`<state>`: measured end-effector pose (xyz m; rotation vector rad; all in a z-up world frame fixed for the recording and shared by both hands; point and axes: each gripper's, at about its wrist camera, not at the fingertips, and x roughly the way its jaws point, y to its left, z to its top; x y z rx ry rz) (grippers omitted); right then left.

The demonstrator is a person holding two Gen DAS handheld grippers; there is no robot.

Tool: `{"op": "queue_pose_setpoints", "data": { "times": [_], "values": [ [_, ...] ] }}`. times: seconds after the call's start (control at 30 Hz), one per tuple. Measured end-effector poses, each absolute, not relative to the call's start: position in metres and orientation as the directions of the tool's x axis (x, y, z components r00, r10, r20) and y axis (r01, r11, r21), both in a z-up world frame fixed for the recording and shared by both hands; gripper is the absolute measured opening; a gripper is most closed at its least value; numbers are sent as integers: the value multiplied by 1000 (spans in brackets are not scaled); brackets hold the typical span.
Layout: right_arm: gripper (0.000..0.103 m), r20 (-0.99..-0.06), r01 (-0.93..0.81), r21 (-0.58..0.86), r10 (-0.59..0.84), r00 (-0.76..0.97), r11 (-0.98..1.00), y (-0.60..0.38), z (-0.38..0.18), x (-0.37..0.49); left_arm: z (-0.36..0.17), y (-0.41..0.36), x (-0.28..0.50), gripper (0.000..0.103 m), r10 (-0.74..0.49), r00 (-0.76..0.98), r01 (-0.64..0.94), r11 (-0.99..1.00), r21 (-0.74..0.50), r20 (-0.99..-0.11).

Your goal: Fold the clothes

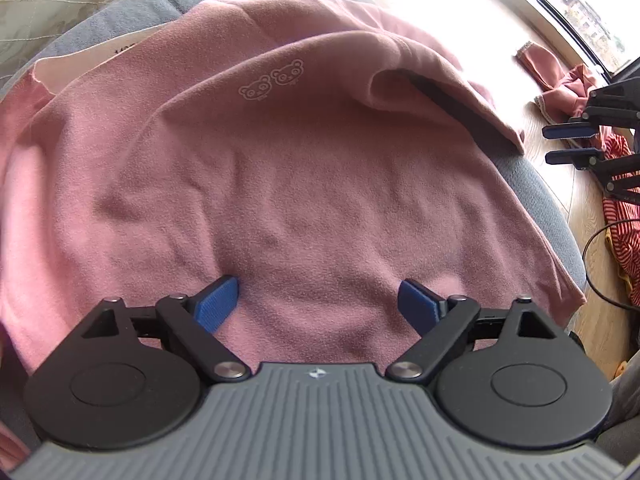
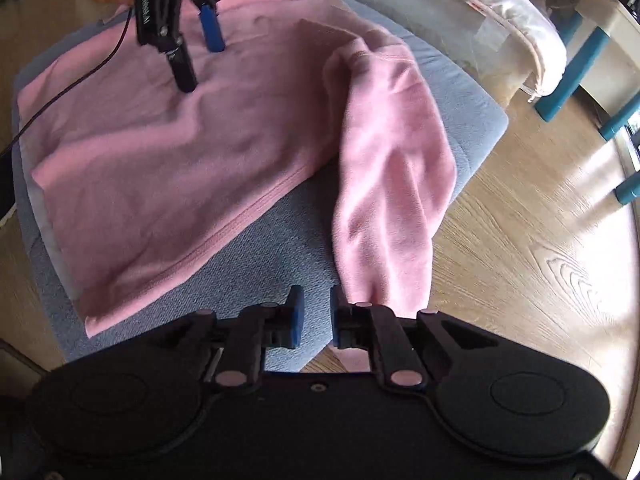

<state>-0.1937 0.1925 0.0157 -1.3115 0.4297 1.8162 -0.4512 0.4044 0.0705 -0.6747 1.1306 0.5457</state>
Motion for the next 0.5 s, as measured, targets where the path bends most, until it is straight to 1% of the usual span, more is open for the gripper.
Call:
{"op": "queue_pose_setpoints", "data": {
  "times": [0.07,0.13,0.2,0.27,0.33,0.4,0.43,0.5],
  "values": [
    [23,-876,-839,-154,465,-128,-522,199,28,-183,96,419,-457,85,108,406,-707,666,-237,-908],
    [26,-855,-866,-130,496,-148,-483,202,38,-175,125,441,-458,85,216,460,-719,660,-218,-861],
    [38,-843,-881,-118,515,-155,-459,205,42,-170,142,471,-444,85,281,490,-736,641,-219,-825],
    [38,-838,-886,-134,528,-138,-444,210,43,-170,151,506,-432,86,308,517,-740,631,-235,-799],
    [39,-836,-885,-166,538,-107,-434,216,42,-172,147,543,-410,86,289,533,-712,661,-237,-796],
    [41,-834,-882,-215,548,-57,-420,220,36,-174,133,573,-390,86,253,508,-698,680,-222,-823],
    [41,-835,-887,-206,546,-61,-413,222,34,-171,120,586,-381,86,215,501,-692,682,-238,-838],
    [47,-837,-907,-175,543,-68,-384,224,30,-162,102,603,-372,85,142,504,-684,669,-293,-852]
  ]
}}
